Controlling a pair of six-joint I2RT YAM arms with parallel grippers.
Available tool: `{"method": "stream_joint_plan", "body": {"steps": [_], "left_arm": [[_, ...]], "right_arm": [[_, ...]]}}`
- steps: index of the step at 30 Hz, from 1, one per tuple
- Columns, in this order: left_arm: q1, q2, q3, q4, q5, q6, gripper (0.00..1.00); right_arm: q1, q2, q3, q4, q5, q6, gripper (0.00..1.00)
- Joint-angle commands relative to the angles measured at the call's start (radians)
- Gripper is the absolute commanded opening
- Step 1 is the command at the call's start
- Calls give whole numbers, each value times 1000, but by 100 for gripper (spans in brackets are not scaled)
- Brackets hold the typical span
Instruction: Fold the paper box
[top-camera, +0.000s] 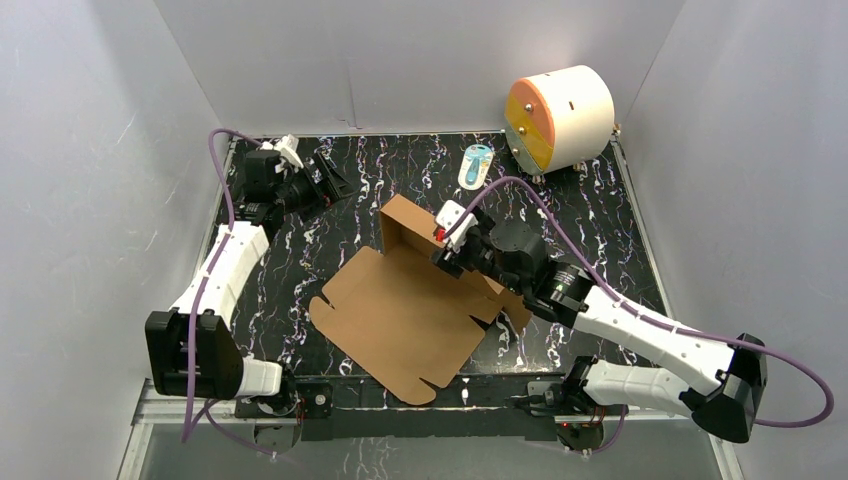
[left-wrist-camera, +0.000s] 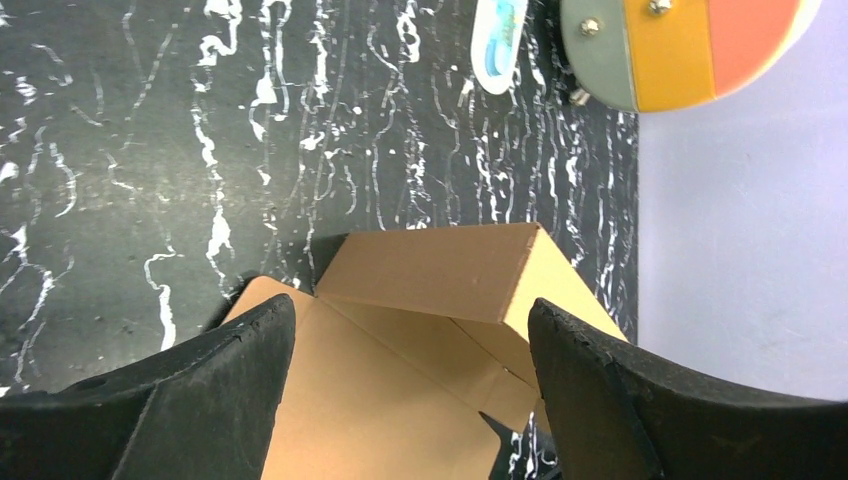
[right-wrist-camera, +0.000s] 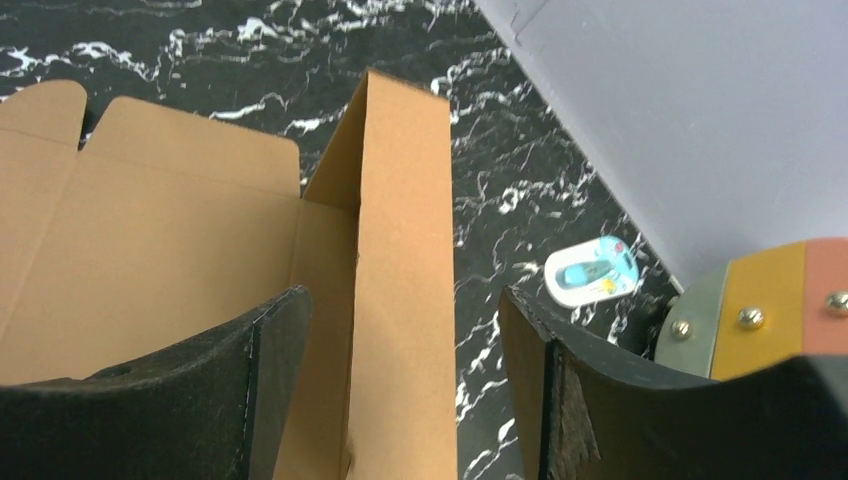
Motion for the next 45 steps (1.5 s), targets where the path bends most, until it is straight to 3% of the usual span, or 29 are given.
{"method": "stream_joint_plan", "body": {"steps": [1, 8, 14, 20, 25, 31, 36, 45], "left_arm": [[3, -21, 10, 39, 144, -19, 83], [-23, 38, 45, 47, 202, -16, 82], [-93, 116, 89, 54, 182, -11, 81], [-150, 172, 133, 67, 165, -15, 78], [-186, 196, 112, 76, 154, -18, 71], [-187, 112, 39, 75, 94, -10, 66], [-187, 25, -5, 33, 44, 15, 63], [-187, -126, -85, -47, -40, 24, 61]], "right_arm": [[-4, -16, 74, -131, 101, 181, 78], [-4, -34, 190, -543, 197, 440, 79], [-4, -96, 190, -696, 130, 483, 78], [-4, -82, 192, -803, 221, 518, 78], [-4, -42, 134, -727, 270, 440, 75], [-8, -6, 67, -453, 274, 215, 66], [-48, 84, 68, -257, 137, 37, 61], [-219, 273, 136, -17, -261, -206, 56]]}}
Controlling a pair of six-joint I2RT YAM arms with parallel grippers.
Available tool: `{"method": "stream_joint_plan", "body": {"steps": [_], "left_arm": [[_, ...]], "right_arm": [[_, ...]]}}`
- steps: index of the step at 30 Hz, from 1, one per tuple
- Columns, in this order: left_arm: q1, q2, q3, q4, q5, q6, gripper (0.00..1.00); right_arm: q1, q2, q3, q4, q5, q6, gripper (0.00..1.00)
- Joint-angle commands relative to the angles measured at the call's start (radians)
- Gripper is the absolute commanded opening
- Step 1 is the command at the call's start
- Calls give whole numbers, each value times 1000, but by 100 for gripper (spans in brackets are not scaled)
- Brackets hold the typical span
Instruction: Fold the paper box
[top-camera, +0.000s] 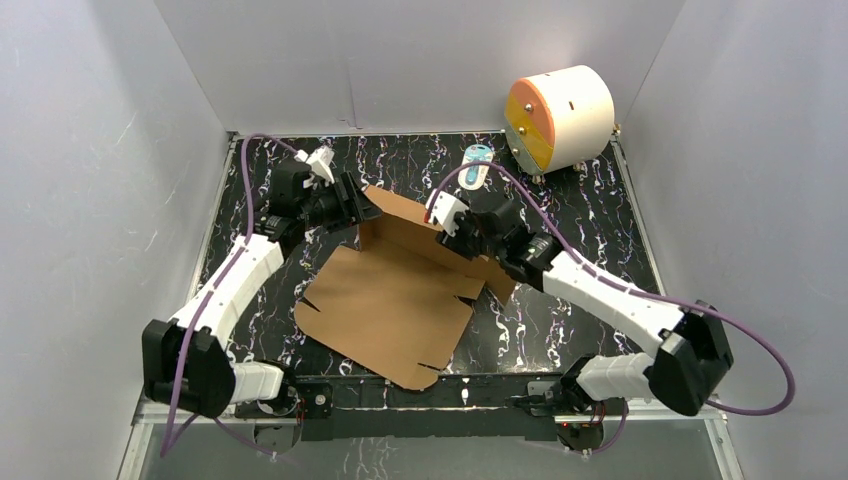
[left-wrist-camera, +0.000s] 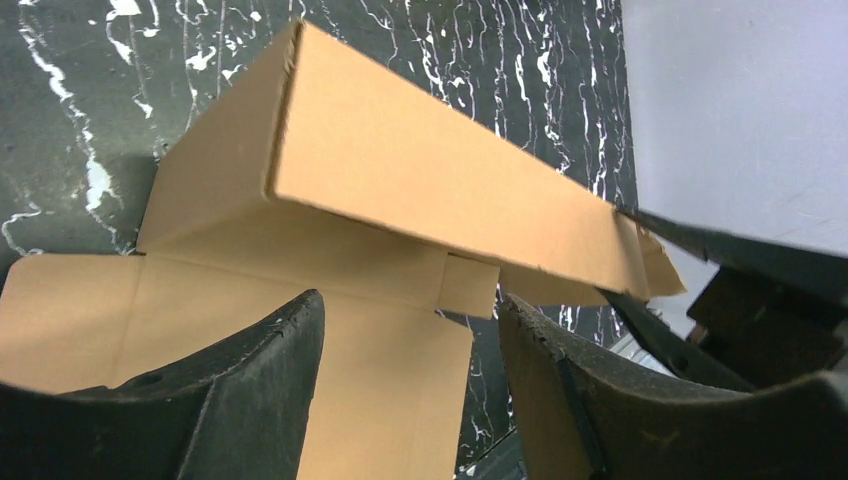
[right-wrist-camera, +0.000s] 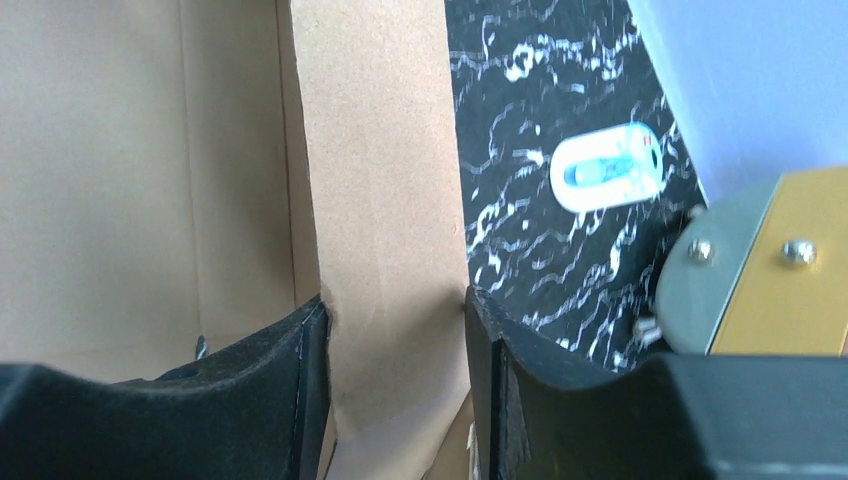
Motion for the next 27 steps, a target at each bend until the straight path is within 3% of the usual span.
{"method": "stream_joint_plan", "body": {"steps": [1, 8, 15, 20, 24, 27], "left_arm": [[-2, -111, -41, -80, -81, 10, 61], [-1, -275, -124, -150, -284, -1, 65], [1, -398, -189, -211, -348, -14, 71], [3, -419, -148, -260, -407, 19, 77], [3, -357, -70, -265, -444, 51, 81], [12, -290, -21, -245, -455, 77, 83]], "right_arm": [[-57, 81, 85, 194, -253, -166, 56], [-68, 170, 171, 238, -368, -228, 64], [-68, 74, 112, 246, -411, -197, 76], [-68, -35, 94, 234, -319, 75, 80], [-67, -69, 114, 134, -95, 371, 80], [-67, -90, 120, 65, -21, 560, 80]]}}
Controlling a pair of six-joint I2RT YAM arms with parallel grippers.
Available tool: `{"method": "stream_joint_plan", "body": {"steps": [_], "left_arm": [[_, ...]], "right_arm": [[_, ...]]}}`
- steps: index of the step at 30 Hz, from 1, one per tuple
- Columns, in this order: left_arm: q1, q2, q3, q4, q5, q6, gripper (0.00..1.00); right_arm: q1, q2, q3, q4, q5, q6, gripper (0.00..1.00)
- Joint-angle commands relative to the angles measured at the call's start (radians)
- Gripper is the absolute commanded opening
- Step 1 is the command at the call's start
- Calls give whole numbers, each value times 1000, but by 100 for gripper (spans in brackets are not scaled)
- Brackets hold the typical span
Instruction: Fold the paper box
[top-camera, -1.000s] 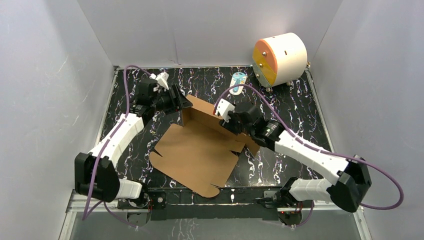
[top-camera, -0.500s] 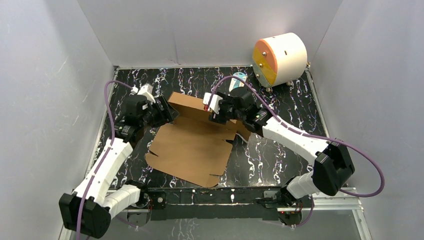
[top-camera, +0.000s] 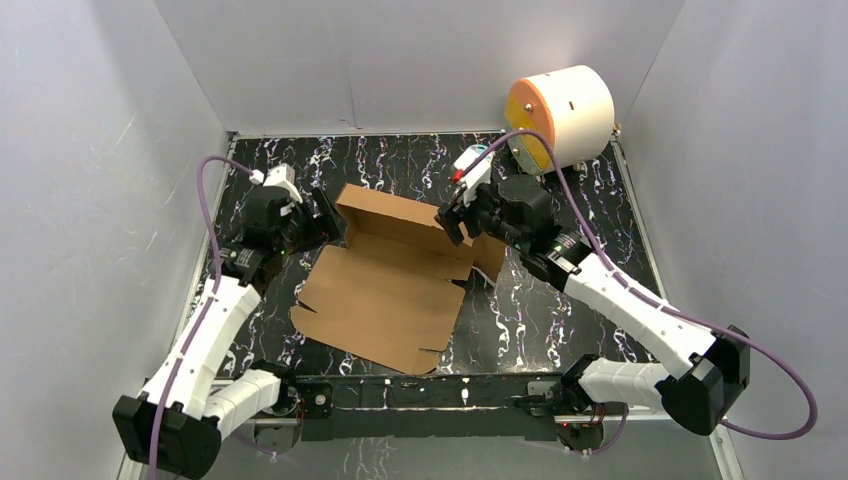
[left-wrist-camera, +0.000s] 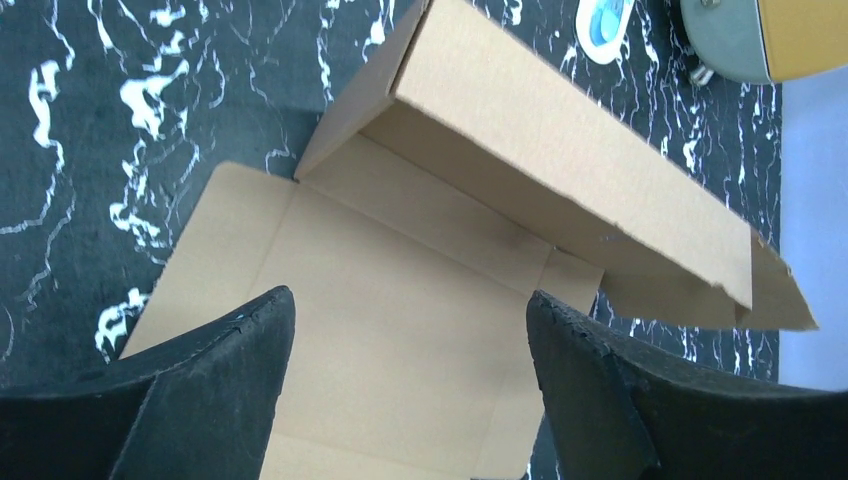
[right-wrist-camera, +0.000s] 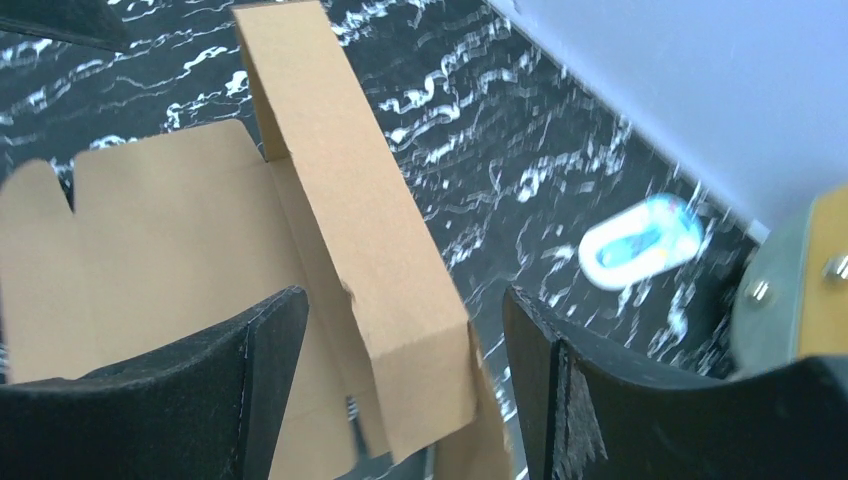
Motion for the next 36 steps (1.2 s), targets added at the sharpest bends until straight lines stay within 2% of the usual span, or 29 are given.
{"method": "stream_joint_plan", "body": {"steps": [1, 6, 12, 16, 21, 26, 36], "left_arm": [[19, 81, 99, 16, -44, 55, 84], [94, 194, 183, 64, 59, 64, 84], [120, 307, 246, 110, 80, 92, 84], [131, 374, 276, 114, 93, 109, 84], [142, 422, 273, 141, 144, 117, 82], [145, 432, 257, 148, 192, 119, 78], [145, 307, 135, 159, 199, 57, 69]], "right_arm": [[-3, -28, 20, -97, 181, 389, 80], [-4, -63, -40, -94, 228, 582, 80], [-4, -54, -110, -14, 271, 784, 76], [-5, -18, -127, 38, 285, 863, 73], [-16, 19, -153, 141, 260, 918, 70], [-30, 82, -134, 171, 230, 932, 68], [-69, 172, -112, 296, 75, 929, 55]]}}
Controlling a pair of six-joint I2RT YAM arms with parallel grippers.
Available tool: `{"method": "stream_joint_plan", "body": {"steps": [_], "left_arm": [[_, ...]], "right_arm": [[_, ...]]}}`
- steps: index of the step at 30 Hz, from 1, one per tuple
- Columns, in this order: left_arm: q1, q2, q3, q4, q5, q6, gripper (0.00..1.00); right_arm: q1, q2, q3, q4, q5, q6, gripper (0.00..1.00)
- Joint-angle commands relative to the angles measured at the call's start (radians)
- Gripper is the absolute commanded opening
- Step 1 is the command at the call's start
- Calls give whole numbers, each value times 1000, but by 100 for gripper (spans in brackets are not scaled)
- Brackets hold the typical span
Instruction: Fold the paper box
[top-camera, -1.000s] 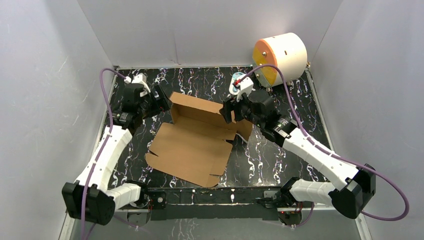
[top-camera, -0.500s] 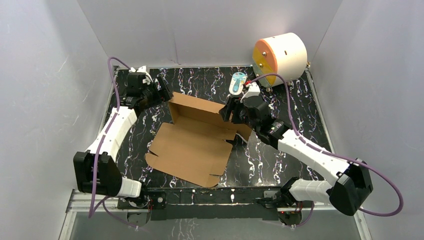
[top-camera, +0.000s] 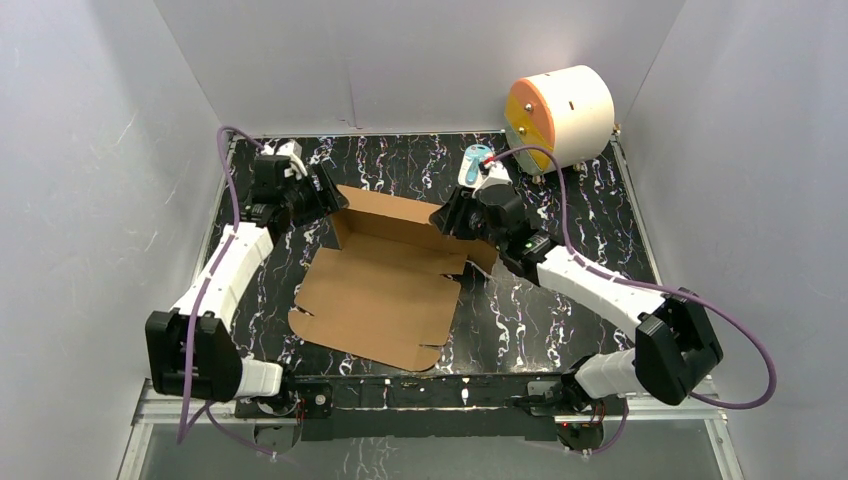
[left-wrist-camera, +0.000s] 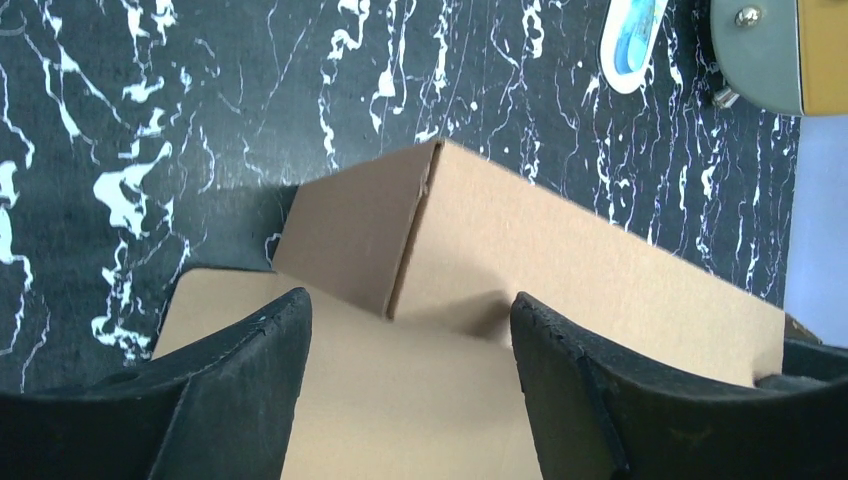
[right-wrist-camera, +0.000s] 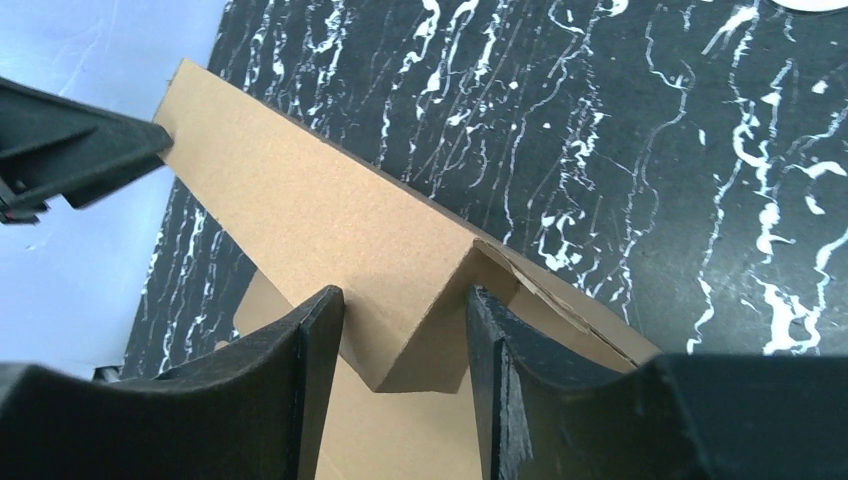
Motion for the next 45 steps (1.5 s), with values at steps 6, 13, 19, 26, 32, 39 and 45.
{"method": "stream_joint_plan", "body": {"steps": [6, 13, 19, 26, 32, 39, 45], "left_arm": [[5, -194, -112, 7, -25, -62, 69], [5, -273, -160, -8, -100, -54, 71], [5, -344, -176, -40, -107, -8, 72], [-2, -488, -227, -51, -28, 3, 71], [-39, -562, -263, -50, 71, -15, 66], [-203, -576, -348, 2, -16, -43, 67], [-340, -525, -446, 176, -27, -124, 67]], "right_arm": [[-46, 67, 75, 181, -198, -19, 51], [-104, 126, 134, 205, -346, -59, 50], [-132, 84, 160, 127, -382, -173, 59], [-146, -102, 86, -13, -340, -415, 70], [-145, -254, -21, -88, -148, -613, 78], [-150, -310, -178, 29, -59, -664, 82], [-226, -252, -260, 178, -207, -711, 80]]}}
